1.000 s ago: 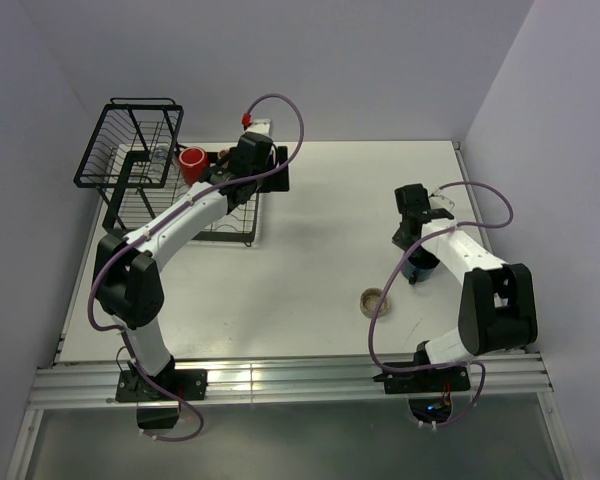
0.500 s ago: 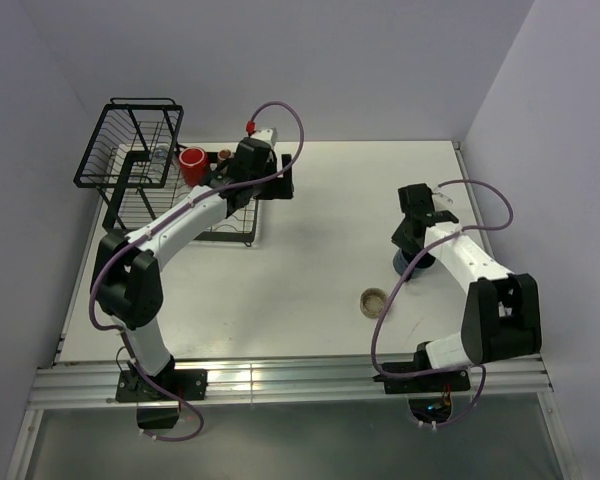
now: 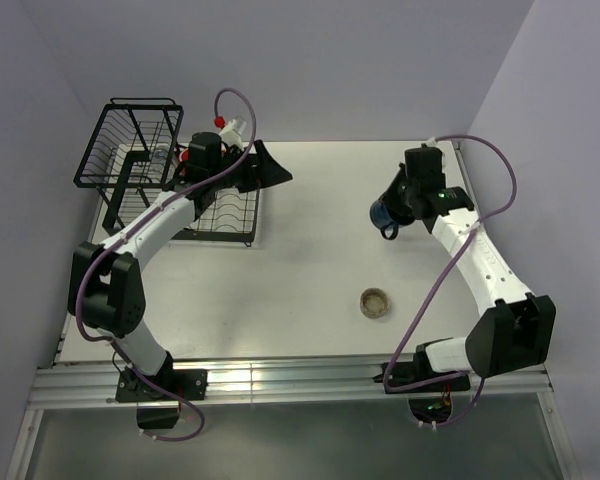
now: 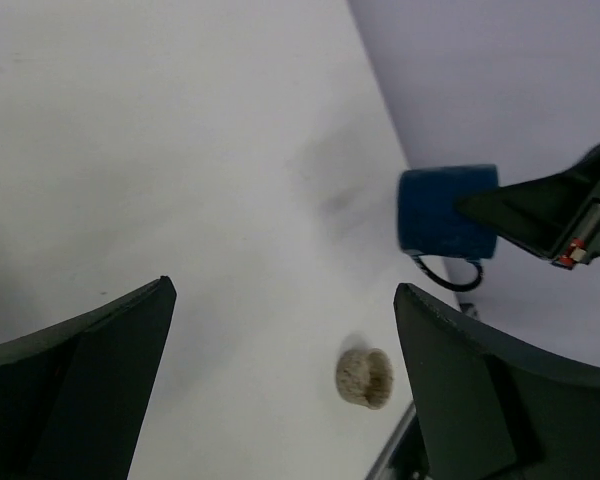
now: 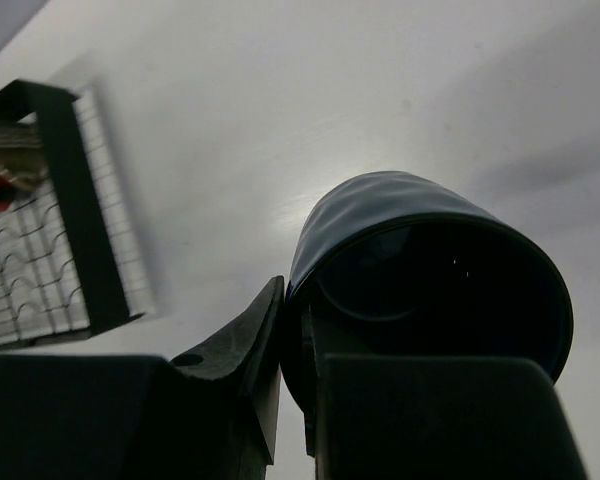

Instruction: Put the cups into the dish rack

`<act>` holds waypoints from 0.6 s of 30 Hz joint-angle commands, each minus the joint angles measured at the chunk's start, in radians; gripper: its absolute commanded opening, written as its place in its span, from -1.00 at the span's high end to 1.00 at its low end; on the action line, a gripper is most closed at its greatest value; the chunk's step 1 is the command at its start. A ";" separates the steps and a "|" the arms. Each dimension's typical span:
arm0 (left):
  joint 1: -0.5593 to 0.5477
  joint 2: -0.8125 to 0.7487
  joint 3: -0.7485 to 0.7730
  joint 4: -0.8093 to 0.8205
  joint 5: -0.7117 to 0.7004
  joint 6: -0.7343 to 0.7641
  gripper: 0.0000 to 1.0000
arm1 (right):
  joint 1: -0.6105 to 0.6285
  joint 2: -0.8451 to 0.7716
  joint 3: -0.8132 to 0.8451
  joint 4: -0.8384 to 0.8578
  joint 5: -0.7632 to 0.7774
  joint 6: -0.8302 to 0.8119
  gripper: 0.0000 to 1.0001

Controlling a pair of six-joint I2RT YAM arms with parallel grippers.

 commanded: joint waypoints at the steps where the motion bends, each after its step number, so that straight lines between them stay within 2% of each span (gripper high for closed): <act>1: 0.006 -0.038 -0.029 0.217 0.249 -0.127 -0.98 | 0.062 -0.010 0.113 0.116 -0.103 -0.018 1.00; 7: 0.026 -0.023 -0.063 0.348 0.355 -0.238 -0.98 | 0.143 0.029 0.195 0.233 -0.237 -0.009 1.00; 12: 0.030 0.001 -0.089 0.501 0.434 -0.341 -0.99 | 0.162 0.046 0.196 0.414 -0.415 0.060 1.00; 15: 0.030 0.024 -0.114 0.630 0.482 -0.417 -0.98 | 0.166 0.053 0.178 0.509 -0.492 0.112 1.00; 18: 0.030 0.040 -0.129 0.679 0.500 -0.459 -0.98 | 0.166 0.049 0.138 0.620 -0.538 0.172 1.00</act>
